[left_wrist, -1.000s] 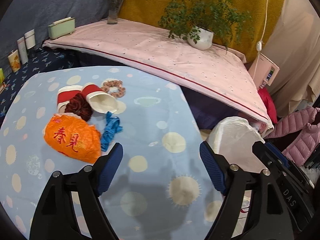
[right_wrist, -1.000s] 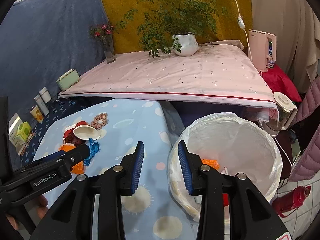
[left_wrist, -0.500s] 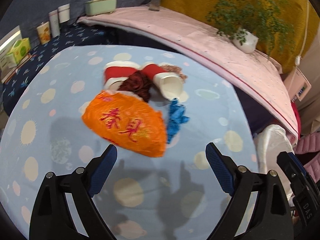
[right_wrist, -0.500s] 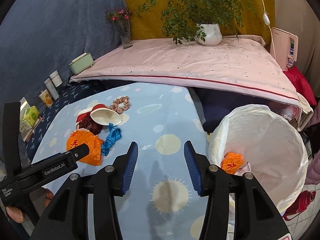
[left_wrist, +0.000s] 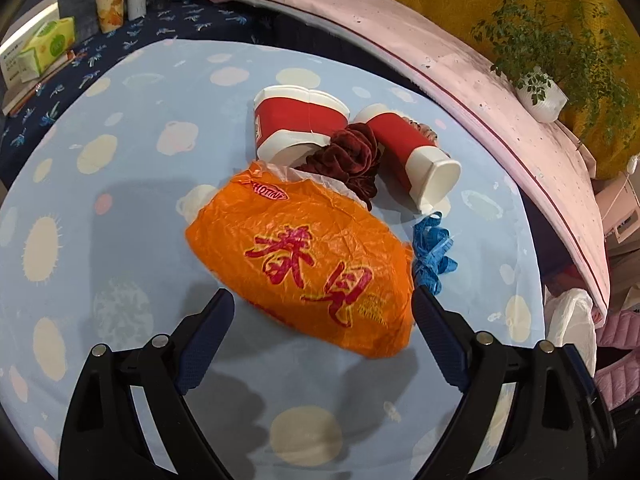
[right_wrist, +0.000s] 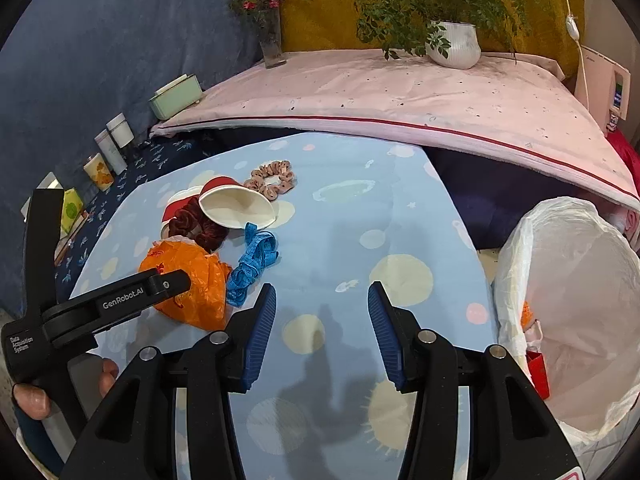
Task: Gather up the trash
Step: 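Move both tools back over the cups and orange bag on the table, then grasp the orange plastic bag with the left tool while the right grasps the blue ribbon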
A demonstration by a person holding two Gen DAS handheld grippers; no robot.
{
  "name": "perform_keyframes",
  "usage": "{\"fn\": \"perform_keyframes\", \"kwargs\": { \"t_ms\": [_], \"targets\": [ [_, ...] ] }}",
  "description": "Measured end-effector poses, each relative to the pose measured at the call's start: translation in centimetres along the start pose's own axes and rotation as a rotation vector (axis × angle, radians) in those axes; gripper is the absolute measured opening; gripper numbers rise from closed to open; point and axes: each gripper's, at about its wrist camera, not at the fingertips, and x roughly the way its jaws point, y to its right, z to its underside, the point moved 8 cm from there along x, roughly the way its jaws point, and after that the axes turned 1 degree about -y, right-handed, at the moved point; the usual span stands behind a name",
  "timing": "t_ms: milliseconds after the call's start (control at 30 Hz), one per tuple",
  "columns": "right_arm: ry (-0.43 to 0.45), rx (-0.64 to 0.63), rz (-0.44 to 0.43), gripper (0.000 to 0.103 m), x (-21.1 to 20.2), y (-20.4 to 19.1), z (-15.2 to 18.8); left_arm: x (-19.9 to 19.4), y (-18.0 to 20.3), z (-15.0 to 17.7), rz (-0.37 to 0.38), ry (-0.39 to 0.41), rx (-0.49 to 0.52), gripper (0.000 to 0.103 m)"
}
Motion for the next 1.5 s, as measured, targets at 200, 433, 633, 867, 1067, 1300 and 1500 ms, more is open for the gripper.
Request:
{"fn": "perform_keyframes", "kwargs": {
  "t_ms": [200, 433, 633, 867, 1067, 1300, 1500],
  "targets": [
    [-0.029, -0.001, -0.021, 0.047, 2.4, -1.6, -0.5, 1.6, 0.1, -0.2, 0.06, -0.06, -0.036, 0.058],
    [-0.067, -0.009, -0.048, 0.047, 5.1, -3.6, -0.5, 0.8, -0.9, 0.4, 0.126, -0.06, -0.03, 0.02],
    [-0.087, -0.028, -0.059, 0.047, 7.0, -5.6, -0.3, -0.8, -2.6, 0.5, 0.146, -0.039, -0.052, 0.012],
    [-0.13, -0.037, -0.042, 0.042, 9.8, -6.6, 1.0, -1.4, -4.0, 0.9, 0.119, -0.026, -0.044, 0.012],
    [-0.127, -0.051, -0.036, 0.02, 9.3, -6.5, 1.2, -1.7, -4.0, 1.1, 0.115, -0.022, -0.034, 0.012],
    [-0.094, -0.022, -0.031, 0.019, 6.7, -4.8, 1.2, -2.7, -2.6, 1.4, 0.124, -0.007, -0.001, 0.012],
    [-0.046, 0.011, -0.032, 0.019, 3.3, -2.8, 0.7, -4.2, 0.1, 2.0, 0.143, 0.009, 0.05, 0.011]
  ]
}}
